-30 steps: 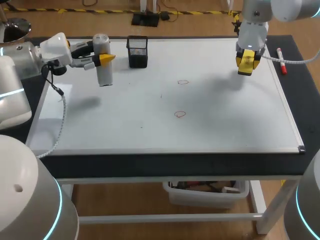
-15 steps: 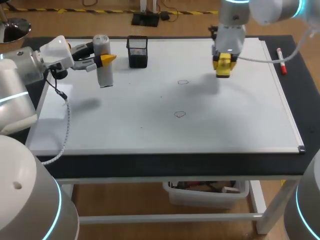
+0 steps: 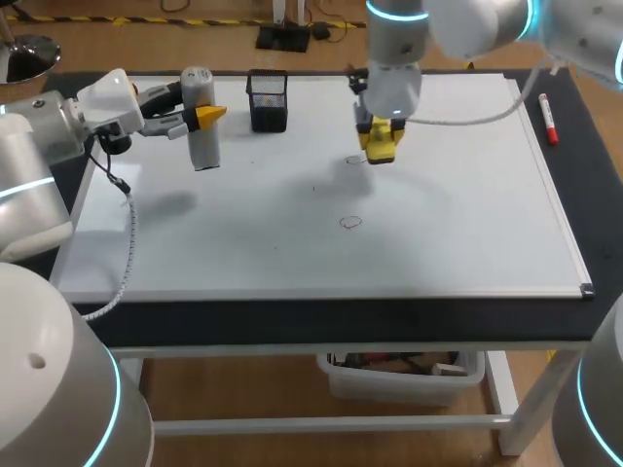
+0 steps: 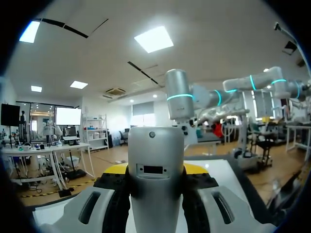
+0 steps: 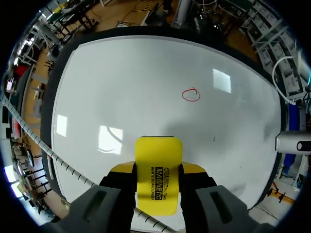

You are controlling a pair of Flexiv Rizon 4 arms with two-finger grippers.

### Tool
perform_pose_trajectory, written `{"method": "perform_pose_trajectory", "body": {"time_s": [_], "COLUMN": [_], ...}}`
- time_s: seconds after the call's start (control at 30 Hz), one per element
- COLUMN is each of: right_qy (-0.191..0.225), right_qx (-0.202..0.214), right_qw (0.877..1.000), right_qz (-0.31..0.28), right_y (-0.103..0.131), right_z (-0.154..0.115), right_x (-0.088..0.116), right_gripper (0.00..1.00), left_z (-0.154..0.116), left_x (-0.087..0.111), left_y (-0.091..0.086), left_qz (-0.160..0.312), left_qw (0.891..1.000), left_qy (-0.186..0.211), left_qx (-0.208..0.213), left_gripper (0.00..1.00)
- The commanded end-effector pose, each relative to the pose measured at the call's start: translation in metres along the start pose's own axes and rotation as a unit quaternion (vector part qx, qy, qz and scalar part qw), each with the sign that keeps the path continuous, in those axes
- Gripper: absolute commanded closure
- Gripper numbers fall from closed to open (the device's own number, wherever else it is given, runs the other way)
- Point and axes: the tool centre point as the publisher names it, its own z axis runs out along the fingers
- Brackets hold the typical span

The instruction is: Pick up the inspection probe, press it on each red-marked spot on the whiteboard one by one, put down the probe, pick up the eraser, and wipe off all the red marks.

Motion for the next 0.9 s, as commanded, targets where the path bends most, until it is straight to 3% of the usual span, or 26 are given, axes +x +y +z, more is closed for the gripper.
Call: {"method": "perform_pose_trajectory", "body": {"time_s": [0.03, 0.37, 0.9], "right_qy": [0.014, 0.018, 0.013], "right_qx": [-0.007, -0.014, -0.036], "right_qw": [1.0, 0.998, 0.997], "right_qz": [-0.016, -0.055, -0.064], "right_y": [-0.003, -0.009, -0.017], "right_z": [0.007, 0.036, 0.058], "right_x": [-0.019, -0.041, -0.043], "right_gripper": [1.0, 1.0, 1.0], "left_z": [0.0, 0.0, 0.0], "left_x": [0.0, 0.0, 0.0], "left_y": [0.0, 0.0, 0.0], "left_qz": [0.001, 0.001, 0.001], "left_qw": [1.0, 1.0, 1.0], "left_qy": [-0.001, -0.001, -0.001], "left_qx": [0.002, 0.002, 0.002], "left_gripper": [1.0, 1.0, 1.0]}}
